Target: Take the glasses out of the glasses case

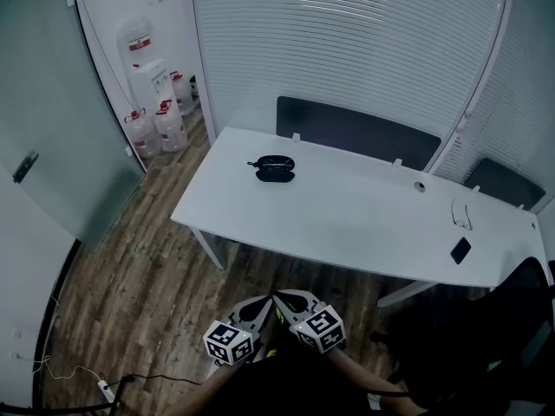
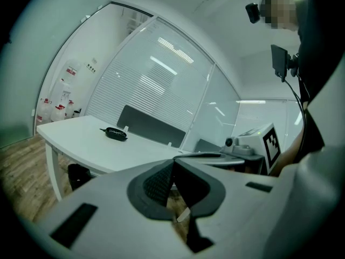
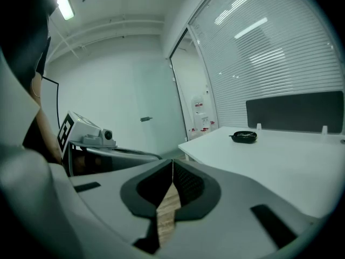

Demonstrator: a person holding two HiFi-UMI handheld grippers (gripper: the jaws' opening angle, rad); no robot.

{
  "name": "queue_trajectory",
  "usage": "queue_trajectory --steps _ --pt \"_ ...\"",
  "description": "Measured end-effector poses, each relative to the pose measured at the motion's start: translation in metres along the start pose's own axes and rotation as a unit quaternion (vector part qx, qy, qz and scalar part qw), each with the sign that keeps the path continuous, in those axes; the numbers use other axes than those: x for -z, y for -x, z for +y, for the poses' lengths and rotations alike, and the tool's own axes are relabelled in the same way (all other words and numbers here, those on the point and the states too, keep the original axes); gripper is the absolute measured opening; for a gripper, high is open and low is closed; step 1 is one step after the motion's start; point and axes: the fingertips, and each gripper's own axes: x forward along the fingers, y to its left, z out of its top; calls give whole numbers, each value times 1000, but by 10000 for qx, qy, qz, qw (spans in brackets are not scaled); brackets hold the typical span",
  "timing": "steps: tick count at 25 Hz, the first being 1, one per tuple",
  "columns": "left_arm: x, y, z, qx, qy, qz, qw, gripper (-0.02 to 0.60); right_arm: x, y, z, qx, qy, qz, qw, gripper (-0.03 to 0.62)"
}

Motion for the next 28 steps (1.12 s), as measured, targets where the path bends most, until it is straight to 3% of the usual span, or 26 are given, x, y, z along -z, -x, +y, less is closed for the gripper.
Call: queue_trajectory --steps 28 --pt "-56 -113 97 -497 329 26 9982 11 -53 -84 -122 -478 111 401 9980 18"
